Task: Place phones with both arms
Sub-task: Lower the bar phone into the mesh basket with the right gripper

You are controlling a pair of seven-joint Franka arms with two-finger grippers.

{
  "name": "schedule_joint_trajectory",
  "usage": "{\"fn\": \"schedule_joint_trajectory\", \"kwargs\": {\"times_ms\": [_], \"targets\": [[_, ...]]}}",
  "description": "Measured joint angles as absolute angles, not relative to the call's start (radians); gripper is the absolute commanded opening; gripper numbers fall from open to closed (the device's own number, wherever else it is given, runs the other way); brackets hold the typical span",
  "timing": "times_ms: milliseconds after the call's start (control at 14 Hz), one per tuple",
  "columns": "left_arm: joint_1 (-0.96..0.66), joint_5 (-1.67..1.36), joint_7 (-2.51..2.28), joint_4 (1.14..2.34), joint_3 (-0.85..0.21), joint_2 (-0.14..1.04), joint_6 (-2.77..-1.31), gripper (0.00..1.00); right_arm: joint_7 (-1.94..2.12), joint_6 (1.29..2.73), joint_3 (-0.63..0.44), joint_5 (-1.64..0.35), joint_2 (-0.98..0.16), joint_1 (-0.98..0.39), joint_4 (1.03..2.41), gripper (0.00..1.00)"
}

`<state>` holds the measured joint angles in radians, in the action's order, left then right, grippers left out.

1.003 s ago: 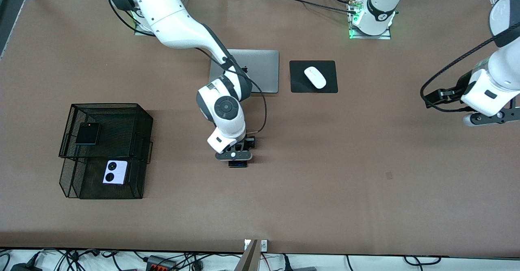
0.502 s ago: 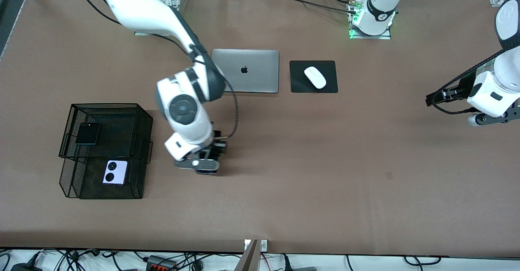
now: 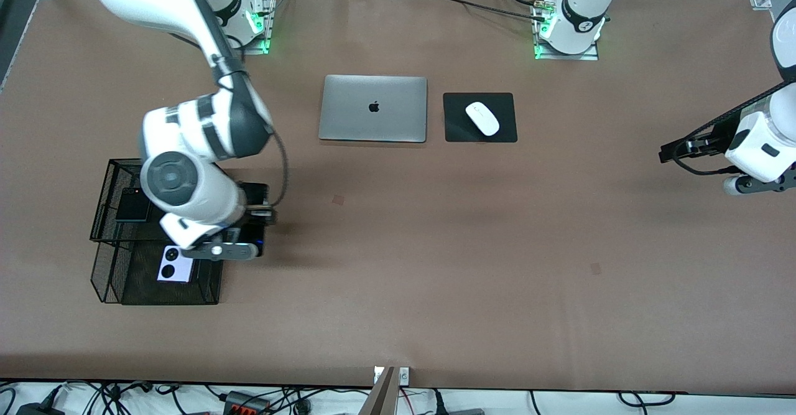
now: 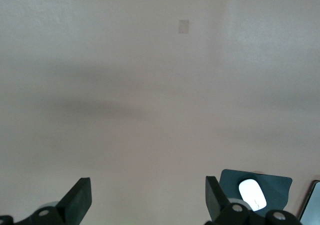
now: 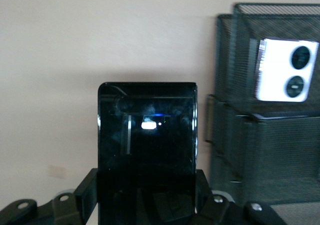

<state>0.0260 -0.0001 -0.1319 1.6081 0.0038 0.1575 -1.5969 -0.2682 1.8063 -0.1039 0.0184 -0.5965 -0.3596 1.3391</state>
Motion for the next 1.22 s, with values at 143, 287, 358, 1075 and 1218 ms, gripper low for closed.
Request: {"fn": "schedule_joint_trajectory", "kwargs": {"times_ms": [143, 287, 358, 1075, 1218], "targets": [[0.026, 0.000, -0.132, 1.608, 0.002, 0.160, -1.597, 1.00, -0.184, 1.772, -0.104, 0.018, -0.566, -0.297, 1.384, 0.33], [0.026, 0.001, -0.107, 1.606, 0.000, 0.160, -1.599, 1.00, -0.146, 1.720, -0.104, 0.018, -0.524, -0.258, 1.433, 0.33], [0.026, 0.007, -0.069, 1.593, -0.003, 0.164, -1.603, 1.00, -0.143, 1.696, -0.103, 0.018, -0.500, -0.250, 1.461, 0.33], [0.036, 0.006, -0.016, 1.508, -0.005, 0.227, -1.544, 1.00, -0.089, 1.716, -0.103, 0.020, -0.447, -0.143, 1.619, 0.35], [0.038, 0.000, -0.016, 1.508, -0.005, 0.227, -1.538, 1.00, -0.081, 1.755, -0.103, 0.020, -0.451, -0.130, 1.628, 0.37]]}}
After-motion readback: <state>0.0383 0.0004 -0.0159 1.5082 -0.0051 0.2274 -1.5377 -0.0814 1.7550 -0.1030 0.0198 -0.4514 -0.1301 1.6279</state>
